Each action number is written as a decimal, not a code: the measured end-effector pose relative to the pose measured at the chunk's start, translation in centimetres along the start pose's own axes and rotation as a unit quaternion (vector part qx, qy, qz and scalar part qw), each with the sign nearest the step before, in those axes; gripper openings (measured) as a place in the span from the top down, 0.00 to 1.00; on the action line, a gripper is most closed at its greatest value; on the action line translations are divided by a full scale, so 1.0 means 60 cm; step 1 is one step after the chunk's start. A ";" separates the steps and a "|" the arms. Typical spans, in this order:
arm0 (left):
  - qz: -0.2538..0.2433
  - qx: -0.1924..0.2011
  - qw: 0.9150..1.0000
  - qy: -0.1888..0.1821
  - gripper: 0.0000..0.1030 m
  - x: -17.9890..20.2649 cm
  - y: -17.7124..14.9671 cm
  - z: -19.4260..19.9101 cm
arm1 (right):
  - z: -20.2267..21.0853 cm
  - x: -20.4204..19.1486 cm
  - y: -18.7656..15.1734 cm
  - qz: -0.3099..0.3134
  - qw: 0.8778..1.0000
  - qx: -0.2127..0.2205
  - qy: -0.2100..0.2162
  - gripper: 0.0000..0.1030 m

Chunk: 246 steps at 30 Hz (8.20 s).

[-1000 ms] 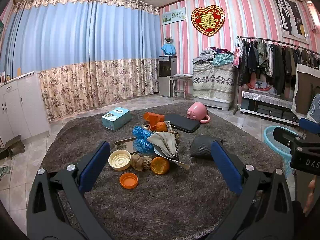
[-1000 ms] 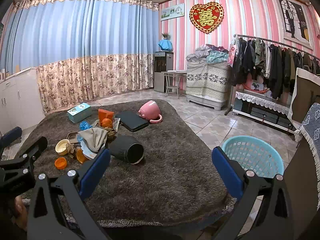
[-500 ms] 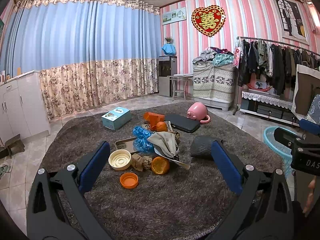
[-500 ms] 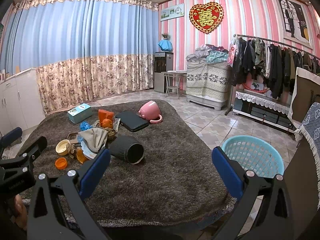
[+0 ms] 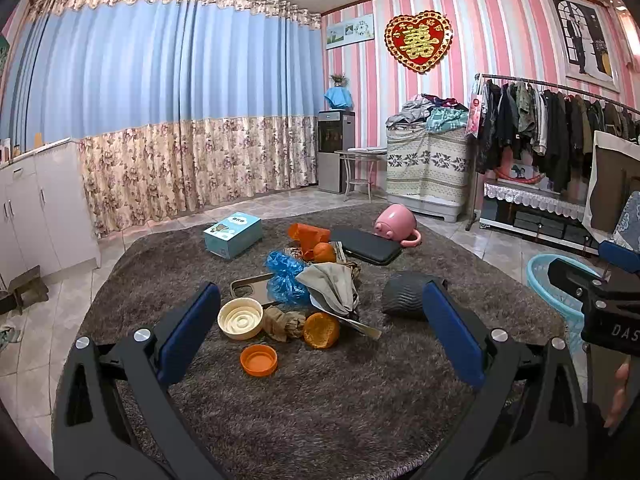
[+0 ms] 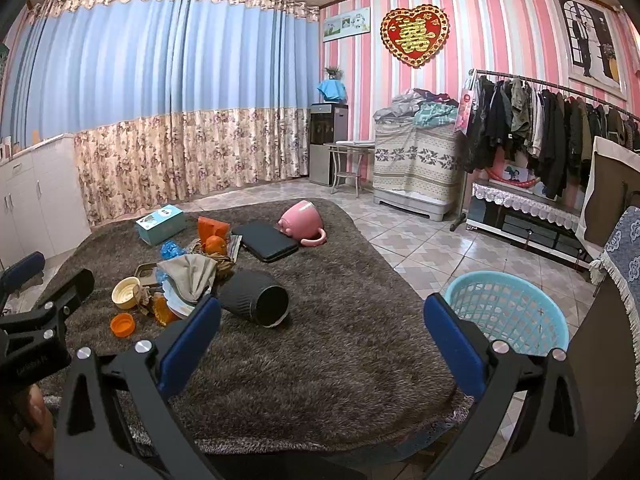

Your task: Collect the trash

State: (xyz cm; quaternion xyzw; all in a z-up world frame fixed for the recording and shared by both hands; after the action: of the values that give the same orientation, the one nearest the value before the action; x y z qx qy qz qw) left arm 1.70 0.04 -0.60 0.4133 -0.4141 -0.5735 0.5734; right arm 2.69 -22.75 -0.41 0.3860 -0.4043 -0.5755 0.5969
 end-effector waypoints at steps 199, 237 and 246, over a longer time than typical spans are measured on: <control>-0.148 -0.124 0.924 -0.331 0.19 0.646 -0.002 -0.384 | -0.124 0.510 -0.121 -0.157 0.955 -0.125 -0.220 0.33; -0.050 -0.077 0.983 -0.156 0.05 0.249 0.080 -0.315 | -0.184 0.343 -0.028 -0.112 0.975 -0.103 -0.163 0.05; -0.016 -0.077 0.992 -0.095 0.05 0.109 0.082 -0.275 | -0.177 0.248 -0.010 -0.086 0.986 -0.096 -0.109 0.05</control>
State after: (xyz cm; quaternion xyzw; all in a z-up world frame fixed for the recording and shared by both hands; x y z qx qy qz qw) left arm 18.91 -6.54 -1.12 0.3184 -0.4148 -0.6495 0.5520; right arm 12.49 -37.67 -4.37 0.2953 -0.3749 -0.6997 0.5317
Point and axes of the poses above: each gripper's, at about its wrist camera, not at the fingertips, and z roughly against the way its jaws point, x to its right, y to its top, the point moved 2 cm from there along -z, roughly the way its jaws point, and after that the axes turned 2 degrees about z, right-handed, at the moved point
